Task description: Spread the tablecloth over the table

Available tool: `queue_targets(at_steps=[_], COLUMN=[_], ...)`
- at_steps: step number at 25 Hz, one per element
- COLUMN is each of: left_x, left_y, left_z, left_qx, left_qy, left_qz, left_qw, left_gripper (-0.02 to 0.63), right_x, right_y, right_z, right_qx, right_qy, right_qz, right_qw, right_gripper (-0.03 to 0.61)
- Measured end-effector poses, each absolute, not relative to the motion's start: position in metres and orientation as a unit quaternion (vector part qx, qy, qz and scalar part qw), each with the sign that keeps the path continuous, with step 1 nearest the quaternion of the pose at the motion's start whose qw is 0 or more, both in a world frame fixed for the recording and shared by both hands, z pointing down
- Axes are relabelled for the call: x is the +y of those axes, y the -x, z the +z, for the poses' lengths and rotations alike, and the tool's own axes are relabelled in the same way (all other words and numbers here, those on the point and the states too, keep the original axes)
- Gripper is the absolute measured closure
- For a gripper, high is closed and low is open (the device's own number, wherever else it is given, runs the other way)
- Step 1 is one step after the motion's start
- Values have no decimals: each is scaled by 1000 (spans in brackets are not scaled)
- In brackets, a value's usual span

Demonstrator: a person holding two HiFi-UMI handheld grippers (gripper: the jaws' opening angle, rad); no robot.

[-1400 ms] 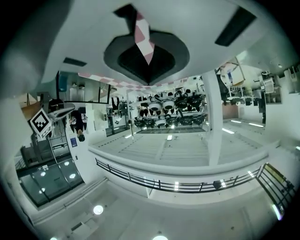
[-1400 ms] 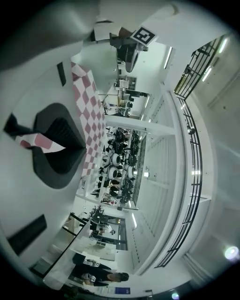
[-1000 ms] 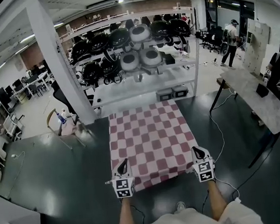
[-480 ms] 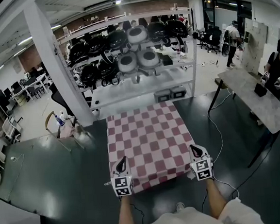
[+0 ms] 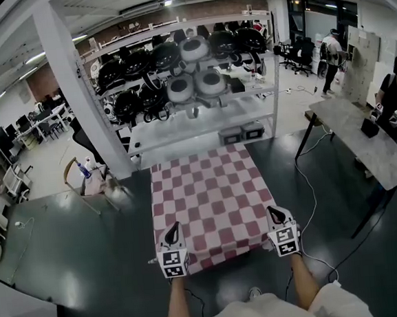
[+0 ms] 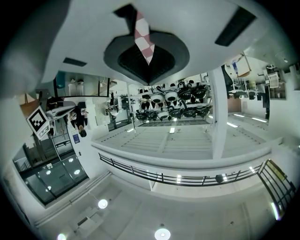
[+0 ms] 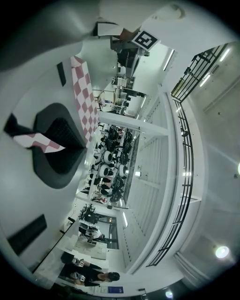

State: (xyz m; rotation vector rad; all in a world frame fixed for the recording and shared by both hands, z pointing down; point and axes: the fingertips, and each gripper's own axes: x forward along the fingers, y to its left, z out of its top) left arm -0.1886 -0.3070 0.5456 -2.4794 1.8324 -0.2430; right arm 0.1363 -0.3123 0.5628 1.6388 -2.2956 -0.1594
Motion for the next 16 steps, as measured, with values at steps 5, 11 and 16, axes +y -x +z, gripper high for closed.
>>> queue_targets(at_steps=[5, 11, 16], left_x=[-309, -309, -312], left_y=[185, 181, 181], left_z=[553, 552, 552], left_qx=[593, 593, 595], left_qy=[800, 800, 798], left_qz=[-88, -90, -89], left_qw=[22, 20, 22], left_gripper=[588, 588, 588], right_x=[-314, -314, -317], right_y=[-138, -140, -141], right_z=[568, 569, 574], right_qx=[-802, -802, -803], right_qy=[-571, -571, -568], right_qz=[-60, -57, -55], right_qw=[165, 167, 168], right_gripper=[565, 565, 565])
